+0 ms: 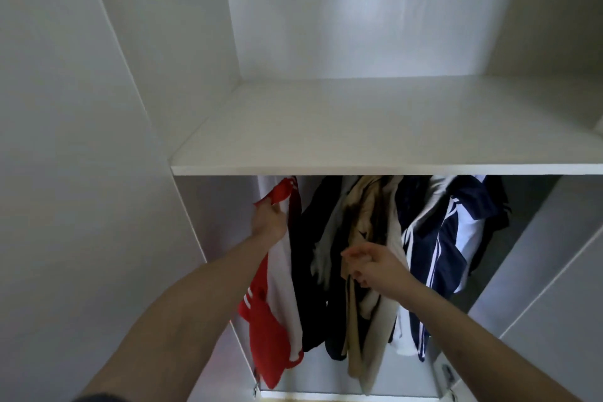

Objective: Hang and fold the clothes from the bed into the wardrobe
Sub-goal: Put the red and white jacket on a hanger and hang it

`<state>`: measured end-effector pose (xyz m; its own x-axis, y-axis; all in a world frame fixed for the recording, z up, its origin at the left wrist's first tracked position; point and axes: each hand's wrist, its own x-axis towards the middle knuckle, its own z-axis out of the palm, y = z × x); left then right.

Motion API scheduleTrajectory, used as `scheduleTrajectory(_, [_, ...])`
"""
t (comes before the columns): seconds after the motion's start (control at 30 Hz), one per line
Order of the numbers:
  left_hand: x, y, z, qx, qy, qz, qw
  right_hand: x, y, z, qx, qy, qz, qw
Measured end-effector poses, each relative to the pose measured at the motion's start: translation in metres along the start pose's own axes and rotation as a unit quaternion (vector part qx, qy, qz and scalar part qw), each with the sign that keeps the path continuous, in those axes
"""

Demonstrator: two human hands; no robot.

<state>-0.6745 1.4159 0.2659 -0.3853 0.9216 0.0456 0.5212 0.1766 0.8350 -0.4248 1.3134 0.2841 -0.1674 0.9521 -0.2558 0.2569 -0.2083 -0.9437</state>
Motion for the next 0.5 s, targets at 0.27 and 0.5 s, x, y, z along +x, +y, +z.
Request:
scheduleTrajectory(0.27, [0.054,0.009,0.016,0.027,-0.001,0.022,0.999,0.012,0.003,-0.003,-0.029,0.047,-0.004,0.998])
scheduleTrajectory(0.5, [0.068,0.002,0.029,0.014,0.017,0.062,0.998,0.015,0.0,-0.007,-0.036,0.061,0.001,0.998])
